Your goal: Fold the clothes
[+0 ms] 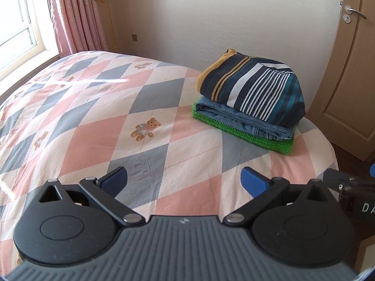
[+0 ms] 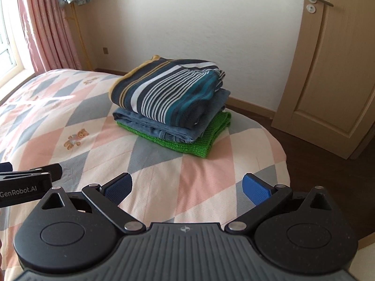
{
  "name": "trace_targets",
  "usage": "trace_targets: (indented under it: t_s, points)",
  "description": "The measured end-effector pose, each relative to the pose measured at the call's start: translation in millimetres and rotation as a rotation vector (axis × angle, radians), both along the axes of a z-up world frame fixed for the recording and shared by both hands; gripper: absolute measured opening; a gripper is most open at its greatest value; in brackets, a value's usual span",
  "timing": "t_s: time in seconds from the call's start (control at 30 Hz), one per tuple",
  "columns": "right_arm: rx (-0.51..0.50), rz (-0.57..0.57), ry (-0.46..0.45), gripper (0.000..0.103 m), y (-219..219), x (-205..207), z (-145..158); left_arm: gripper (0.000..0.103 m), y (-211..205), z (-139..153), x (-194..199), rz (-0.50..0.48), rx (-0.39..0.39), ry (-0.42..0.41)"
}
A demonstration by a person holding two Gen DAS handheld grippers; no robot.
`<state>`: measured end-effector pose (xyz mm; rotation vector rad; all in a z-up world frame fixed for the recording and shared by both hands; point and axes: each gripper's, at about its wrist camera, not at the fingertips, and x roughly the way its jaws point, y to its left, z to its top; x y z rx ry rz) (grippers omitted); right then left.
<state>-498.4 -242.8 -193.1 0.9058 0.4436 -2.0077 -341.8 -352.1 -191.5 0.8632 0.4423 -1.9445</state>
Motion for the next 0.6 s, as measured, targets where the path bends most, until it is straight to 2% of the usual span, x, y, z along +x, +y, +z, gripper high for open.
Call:
trace_targets:
  t_s: [0.27, 0.47, 0.6]
  points:
    - [-0.001, -0.032, 0.000, 0.103, -5, -13, -10, 0.102, 3, -8, -17, 0.032, -0.067, -0.081]
    - [0.013, -0.094, 0.014, 0.103, -12, -27, -19, 0.102, -1, -18, -25, 0.006, -0.021, -0.071]
    - [0.022, -0.093, 0.019, 0.103, -18, -31, -22, 0.102, -5, -24, -31, -0.008, -0.011, -0.069]
